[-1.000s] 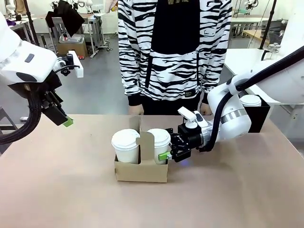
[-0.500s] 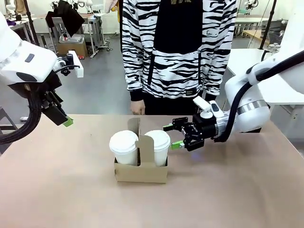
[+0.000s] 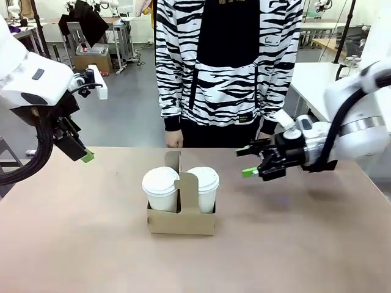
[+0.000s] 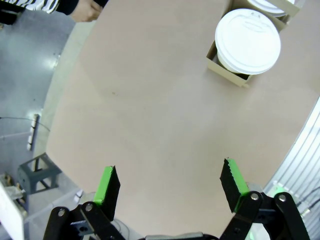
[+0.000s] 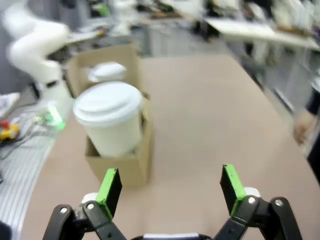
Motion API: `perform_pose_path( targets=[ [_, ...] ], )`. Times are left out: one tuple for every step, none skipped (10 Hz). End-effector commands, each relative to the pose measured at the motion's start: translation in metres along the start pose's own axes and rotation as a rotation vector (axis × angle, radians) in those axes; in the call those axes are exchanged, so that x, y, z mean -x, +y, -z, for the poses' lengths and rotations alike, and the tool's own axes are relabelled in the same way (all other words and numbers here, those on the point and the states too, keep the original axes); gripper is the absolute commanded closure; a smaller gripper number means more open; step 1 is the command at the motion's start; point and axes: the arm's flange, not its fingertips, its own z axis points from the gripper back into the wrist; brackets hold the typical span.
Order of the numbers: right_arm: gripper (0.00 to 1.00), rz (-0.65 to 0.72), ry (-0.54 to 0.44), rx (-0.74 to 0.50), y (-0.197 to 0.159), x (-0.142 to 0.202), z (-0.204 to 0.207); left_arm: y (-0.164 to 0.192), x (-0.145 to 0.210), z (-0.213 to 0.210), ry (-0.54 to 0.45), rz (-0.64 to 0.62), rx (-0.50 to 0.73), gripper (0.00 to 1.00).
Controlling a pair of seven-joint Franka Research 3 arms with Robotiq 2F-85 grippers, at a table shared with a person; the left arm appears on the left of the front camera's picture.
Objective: Pour a drink into a cup and package it in a carrier.
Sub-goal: Insert the held 600 ml Paper Cup into the Cup Carrier.
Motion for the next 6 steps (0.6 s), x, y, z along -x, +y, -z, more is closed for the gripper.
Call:
perform_pose_path(
  targets=[
    [0.0,0.193,0.188,0.239,0.043,-0.042,-0.045,0.001,0.002,0.0,0.014,0.007,-0.011,0.0],
    [0.0,0.267,0.271,0.347,0.059,-0.055,-0.064,0.001,0.002,0.0,0.014,0.007,-0.011,0.0],
    [0.0,0.322,0.349,0.441,0.072,-0.062,-0.079,0.001,0.002,0.0,0.014,0.007,-0.011,0.0],
    [0.0,0.393,0.412,0.546,0.084,-0.066,-0.092,0.001,0.002,0.0,0.014,0.007,-0.011,0.0],
    [0.0,0.423,0.433,0.615,0.091,-0.067,-0.1,0.001,0.002,0.0,0.014,0.007,-0.011,0.0],
    [0.0,0.443,0.445,0.688,0.095,-0.067,-0.105,0.001,0.002,0.0,0.014,0.007,-0.011,0.0]
  ],
)
